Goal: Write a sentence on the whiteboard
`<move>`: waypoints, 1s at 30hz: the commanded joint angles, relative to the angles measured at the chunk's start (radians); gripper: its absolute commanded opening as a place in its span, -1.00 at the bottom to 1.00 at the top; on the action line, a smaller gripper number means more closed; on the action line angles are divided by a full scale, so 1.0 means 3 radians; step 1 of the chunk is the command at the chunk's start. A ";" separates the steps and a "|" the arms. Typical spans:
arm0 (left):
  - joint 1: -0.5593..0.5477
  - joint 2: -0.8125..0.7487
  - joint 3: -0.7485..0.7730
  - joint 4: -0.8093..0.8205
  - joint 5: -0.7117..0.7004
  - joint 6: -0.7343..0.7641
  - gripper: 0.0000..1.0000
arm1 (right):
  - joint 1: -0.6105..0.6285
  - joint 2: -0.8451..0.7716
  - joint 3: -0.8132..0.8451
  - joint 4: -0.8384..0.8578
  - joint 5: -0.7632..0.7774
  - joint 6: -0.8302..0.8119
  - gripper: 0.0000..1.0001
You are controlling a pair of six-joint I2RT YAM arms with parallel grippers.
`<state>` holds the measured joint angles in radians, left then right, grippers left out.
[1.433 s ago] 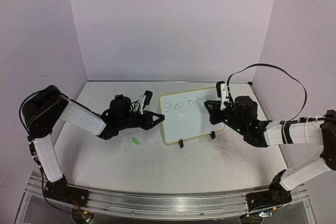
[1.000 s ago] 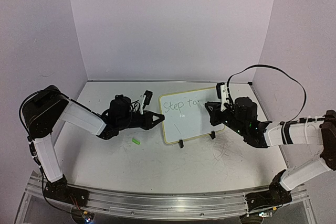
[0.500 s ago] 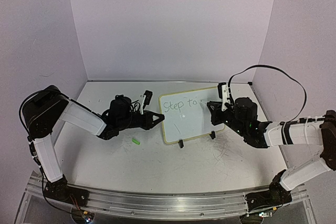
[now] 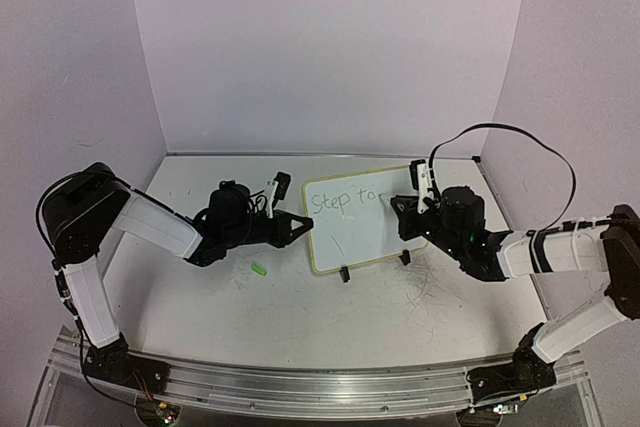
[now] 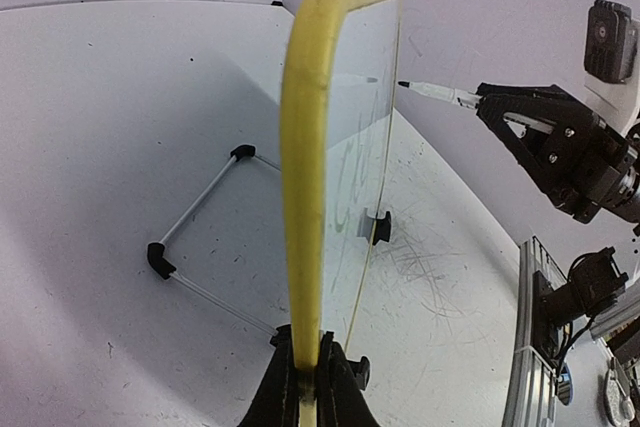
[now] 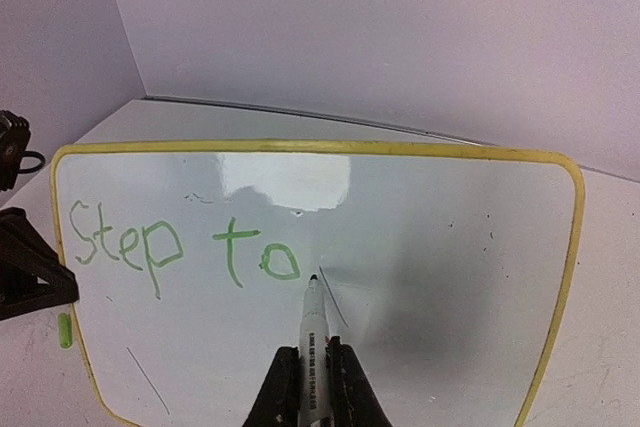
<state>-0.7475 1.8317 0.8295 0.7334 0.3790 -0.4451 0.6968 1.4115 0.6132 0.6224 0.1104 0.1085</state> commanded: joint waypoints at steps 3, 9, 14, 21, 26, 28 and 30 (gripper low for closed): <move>0.0022 -0.0113 0.0036 -0.0079 -0.0230 0.0093 -1.00 | 0.0010 0.0038 0.0165 0.0267 0.0019 -0.0014 -1.00; 0.0022 -0.0120 0.0030 -0.0077 -0.0230 0.0096 -1.00 | 0.0011 0.0163 0.0281 0.0252 0.0042 0.0000 -1.00; 0.0021 -0.0128 0.0026 -0.0082 -0.0216 0.0098 -1.00 | 0.0010 0.0181 0.0278 0.0205 0.0148 0.0023 -1.00; 0.0021 -0.0126 0.0038 -0.0085 -0.0220 0.0108 -1.00 | 0.0011 0.0163 0.0233 0.0090 0.0127 0.0075 -1.00; 0.0021 -0.0103 0.0056 -0.0087 -0.0206 0.0103 -1.00 | 0.0014 0.0144 0.0164 0.0046 0.0117 0.0118 -1.00; 0.0022 -0.0101 0.0064 -0.0088 -0.0201 0.0103 -1.00 | 0.0015 0.0139 0.0145 0.0032 0.0130 0.0134 -1.00; 0.0022 -0.0098 0.0068 -0.0089 -0.0198 0.0103 -1.00 | 0.0014 0.0137 0.0131 0.0013 0.0133 0.0148 -1.00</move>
<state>-0.7475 1.8297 0.8295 0.7315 0.3794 -0.4431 0.6971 1.4578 0.6605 0.6350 0.1360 0.1333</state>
